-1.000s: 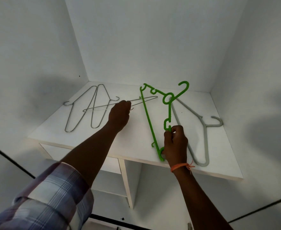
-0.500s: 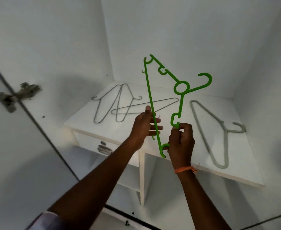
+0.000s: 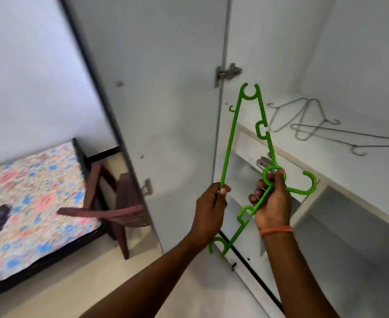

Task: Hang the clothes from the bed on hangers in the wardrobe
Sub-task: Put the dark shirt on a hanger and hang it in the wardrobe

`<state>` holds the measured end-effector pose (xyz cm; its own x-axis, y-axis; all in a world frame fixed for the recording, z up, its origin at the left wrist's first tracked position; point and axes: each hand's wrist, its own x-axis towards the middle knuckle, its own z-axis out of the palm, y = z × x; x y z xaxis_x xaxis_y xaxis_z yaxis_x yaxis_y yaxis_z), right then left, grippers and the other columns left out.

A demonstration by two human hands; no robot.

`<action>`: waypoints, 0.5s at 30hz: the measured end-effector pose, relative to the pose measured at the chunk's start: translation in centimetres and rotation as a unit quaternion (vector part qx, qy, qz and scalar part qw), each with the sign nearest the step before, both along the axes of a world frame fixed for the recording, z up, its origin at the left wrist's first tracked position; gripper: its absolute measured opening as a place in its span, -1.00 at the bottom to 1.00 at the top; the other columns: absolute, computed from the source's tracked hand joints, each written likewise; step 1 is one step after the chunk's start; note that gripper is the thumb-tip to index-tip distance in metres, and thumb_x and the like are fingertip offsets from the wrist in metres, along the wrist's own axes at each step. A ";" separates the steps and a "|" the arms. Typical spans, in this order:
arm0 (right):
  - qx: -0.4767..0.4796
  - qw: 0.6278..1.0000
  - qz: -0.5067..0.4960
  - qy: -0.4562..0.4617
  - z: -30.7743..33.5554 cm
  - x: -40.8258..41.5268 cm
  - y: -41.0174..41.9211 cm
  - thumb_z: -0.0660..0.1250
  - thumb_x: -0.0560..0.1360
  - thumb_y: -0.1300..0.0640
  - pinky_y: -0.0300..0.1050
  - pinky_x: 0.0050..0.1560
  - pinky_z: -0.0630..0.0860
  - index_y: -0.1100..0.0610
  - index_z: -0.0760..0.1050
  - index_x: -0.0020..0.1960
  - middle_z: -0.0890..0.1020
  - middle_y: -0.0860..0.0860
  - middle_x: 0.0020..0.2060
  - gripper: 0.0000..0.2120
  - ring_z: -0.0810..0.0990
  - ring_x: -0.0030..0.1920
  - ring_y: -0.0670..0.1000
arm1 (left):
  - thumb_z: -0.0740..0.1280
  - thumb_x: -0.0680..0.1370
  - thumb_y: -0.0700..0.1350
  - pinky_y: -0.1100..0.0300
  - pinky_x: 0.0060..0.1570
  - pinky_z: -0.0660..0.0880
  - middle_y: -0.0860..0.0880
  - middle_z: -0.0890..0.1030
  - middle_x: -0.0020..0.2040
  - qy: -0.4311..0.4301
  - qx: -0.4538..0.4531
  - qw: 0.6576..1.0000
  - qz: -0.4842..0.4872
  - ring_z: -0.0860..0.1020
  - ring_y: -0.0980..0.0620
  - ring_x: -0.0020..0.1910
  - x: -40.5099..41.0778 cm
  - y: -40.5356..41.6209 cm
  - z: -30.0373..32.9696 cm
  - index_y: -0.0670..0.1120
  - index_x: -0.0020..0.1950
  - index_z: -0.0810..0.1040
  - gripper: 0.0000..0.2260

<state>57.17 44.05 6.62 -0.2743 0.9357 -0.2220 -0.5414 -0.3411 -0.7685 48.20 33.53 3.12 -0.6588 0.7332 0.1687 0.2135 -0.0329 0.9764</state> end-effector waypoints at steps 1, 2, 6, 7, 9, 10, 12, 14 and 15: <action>0.001 1.000 0.024 0.012 0.0 -1.0 -2.1 0.26 0.53 -0.23 -0.29 -0.50 0.25 -0.01 0.47 -0.22 0.43 -0.04 -0.49 -0.68 0.34 -0.55 -0.10 | 0.15 0.68 -0.06 0.09 -0.39 0.51 0.12 0.41 -0.43 0.009 0.005 1.000 0.010 0.37 0.17 -0.46 -0.7 -2.3 0.0 0.03 0.03 0.54 -0.82; 0.002 0.999 0.047 0.028 0.1 -1.9 -4.4 0.27 0.48 -0.27 -0.30 -0.51 0.23 -0.02 0.46 -0.24 0.42 -0.05 -0.51 -0.66 0.32 -0.55 -0.11 | 0.15 0.69 -0.09 0.15 -0.44 0.45 0.12 0.40 -0.43 0.013 0.009 1.000 0.018 0.38 0.17 -0.49 -1.4 -4.7 0.1 -0.03 0.03 0.52 -0.83; 0.000 0.991 0.106 0.087 0.1 -4.3 -12.4 0.33 0.32 -0.35 -0.29 -0.47 0.23 -0.01 0.46 -0.33 0.38 -0.08 -0.56 -0.60 0.32 -0.56 -0.12 | 0.15 0.68 -0.10 0.04 -0.48 0.39 0.04 0.39 -0.45 0.038 0.023 0.999 0.029 0.37 0.09 -0.52 -3.6 -13.5 0.5 -0.07 0.03 0.48 -0.86; 0.002 0.988 0.122 0.100 -0.1 -4.8 -14.3 0.36 0.27 -0.36 -0.26 -0.43 0.24 -0.01 0.47 -0.35 0.38 -0.09 -0.56 -0.59 0.33 -0.53 -0.12 | 0.15 0.68 -0.11 0.10 -0.48 0.38 -0.02 0.39 -0.46 0.046 0.025 0.998 0.028 0.38 0.04 -0.51 -4.0 -15.8 0.5 -0.08 0.03 0.47 -0.87; 0.009 0.978 0.163 0.127 -0.9 -5.5 -17.5 0.45 0.19 -0.38 -0.22 -0.36 0.28 -0.01 0.50 -0.36 0.42 -0.09 -0.54 -0.57 0.37 -0.49 -0.11 | 0.14 0.68 -0.17 0.25 -0.44 0.38 -0.10 0.43 -0.44 0.058 0.027 0.997 0.031 0.40 0.05 -0.50 -4.6 -19.9 0.2 -0.10 0.02 0.47 -0.87; 0.015 0.972 0.192 0.135 -1.3 -6.0 -19.3 0.51 0.15 -0.37 -0.20 -0.33 0.32 -0.01 0.53 -0.34 0.45 -0.08 -0.52 -0.56 0.40 -0.46 -0.11 | 0.14 0.68 -0.19 0.31 -0.41 0.38 -0.08 0.45 -0.43 0.067 0.032 0.996 0.048 0.42 0.08 -0.48 -5.1 -22.1 0.2 -0.08 0.01 0.46 -0.87; 0.027 0.959 0.251 0.131 -1.9 -7.3 -22.8 0.60 0.07 -0.35 -0.17 -0.28 0.39 -0.02 0.58 -0.31 0.49 -0.07 -0.47 -0.54 0.46 -0.42 -0.09 | 0.14 0.67 -0.18 0.28 -0.39 0.40 -0.05 0.49 -0.41 0.085 0.033 0.991 0.099 0.46 0.05 -0.46 -6.3 -26.2 -0.6 -0.06 -0.01 0.45 -0.87; 0.033 0.943 0.305 0.125 -2.1 -9.0 -26.2 0.62 0.04 -0.34 -0.12 -0.23 0.42 -0.02 0.60 -0.30 0.52 -0.05 -0.43 -0.53 0.50 -0.38 -0.06 | 0.15 0.67 -0.12 0.10 -0.33 0.46 -0.11 0.53 -0.36 0.082 0.029 0.987 0.137 0.51 -0.07 -0.38 -7.7 -29.9 -1.3 -0.05 -0.01 0.45 -0.88; 0.030 0.937 0.326 0.122 -2.1 -10.1 -28.0 0.62 0.05 -0.35 -0.10 -0.20 0.42 -0.02 0.60 -0.30 0.52 -0.05 -0.42 -0.53 0.51 -0.36 -0.05 | 0.14 0.66 -0.09 0.06 -0.29 0.48 -0.12 0.54 -0.33 0.084 0.020 0.984 0.155 0.52 -0.09 -0.35 -8.6 -31.8 -1.5 -0.04 -0.01 0.45 -0.87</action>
